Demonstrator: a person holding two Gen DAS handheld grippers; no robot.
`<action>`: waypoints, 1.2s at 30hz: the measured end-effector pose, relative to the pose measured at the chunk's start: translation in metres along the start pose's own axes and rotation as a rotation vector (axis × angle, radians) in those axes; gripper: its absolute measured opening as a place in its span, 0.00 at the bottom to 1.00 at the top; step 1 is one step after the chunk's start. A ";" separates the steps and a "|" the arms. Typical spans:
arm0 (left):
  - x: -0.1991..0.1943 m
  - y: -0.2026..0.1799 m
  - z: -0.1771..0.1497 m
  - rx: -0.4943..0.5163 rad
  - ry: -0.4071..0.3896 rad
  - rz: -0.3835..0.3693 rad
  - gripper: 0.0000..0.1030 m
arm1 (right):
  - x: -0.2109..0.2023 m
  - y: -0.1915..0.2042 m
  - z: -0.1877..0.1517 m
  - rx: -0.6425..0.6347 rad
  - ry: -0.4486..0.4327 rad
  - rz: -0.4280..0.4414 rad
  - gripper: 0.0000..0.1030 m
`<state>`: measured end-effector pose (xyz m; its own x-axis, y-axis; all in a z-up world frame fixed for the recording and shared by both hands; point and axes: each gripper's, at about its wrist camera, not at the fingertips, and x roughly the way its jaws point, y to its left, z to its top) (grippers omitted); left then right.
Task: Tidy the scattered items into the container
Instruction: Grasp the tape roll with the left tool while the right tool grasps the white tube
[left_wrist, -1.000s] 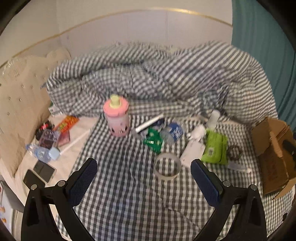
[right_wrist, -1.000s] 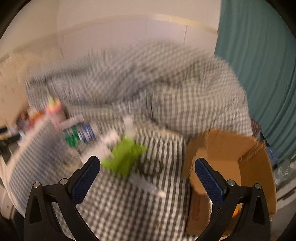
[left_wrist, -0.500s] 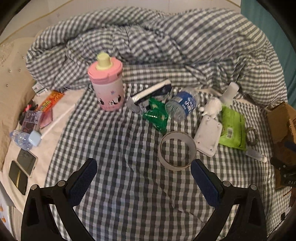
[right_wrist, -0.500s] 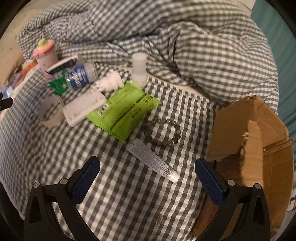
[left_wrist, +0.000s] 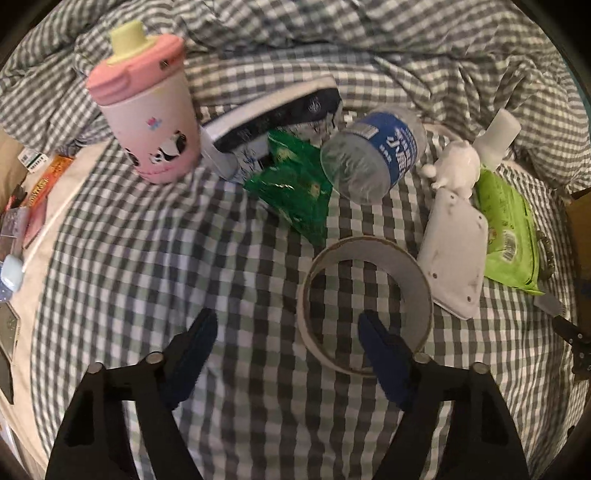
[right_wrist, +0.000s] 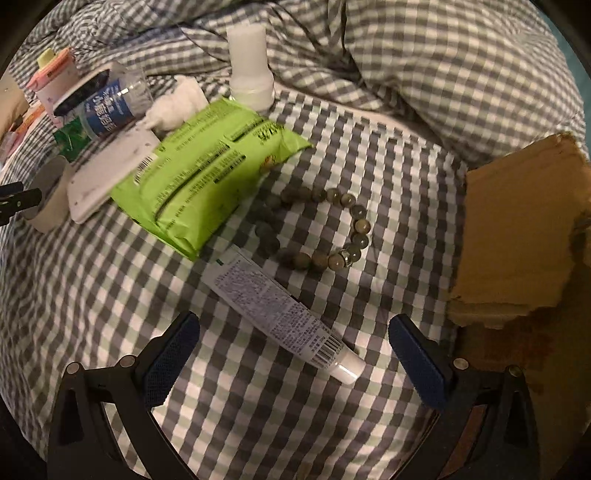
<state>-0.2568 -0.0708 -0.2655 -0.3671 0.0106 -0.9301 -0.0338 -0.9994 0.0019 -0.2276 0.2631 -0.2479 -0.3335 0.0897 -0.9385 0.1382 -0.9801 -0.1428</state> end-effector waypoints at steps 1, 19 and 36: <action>0.003 -0.001 0.000 0.001 0.004 0.000 0.70 | 0.003 0.000 0.000 -0.002 0.003 0.001 0.99; 0.014 0.001 -0.015 -0.022 -0.027 -0.064 0.07 | 0.022 0.010 0.005 -0.017 0.015 0.082 0.53; -0.028 0.002 -0.022 -0.041 -0.105 -0.073 0.07 | -0.024 0.024 -0.006 0.015 -0.055 0.130 0.25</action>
<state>-0.2259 -0.0737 -0.2481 -0.4603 0.0847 -0.8837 -0.0265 -0.9963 -0.0817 -0.2105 0.2385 -0.2306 -0.3644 -0.0480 -0.9300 0.1699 -0.9853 -0.0157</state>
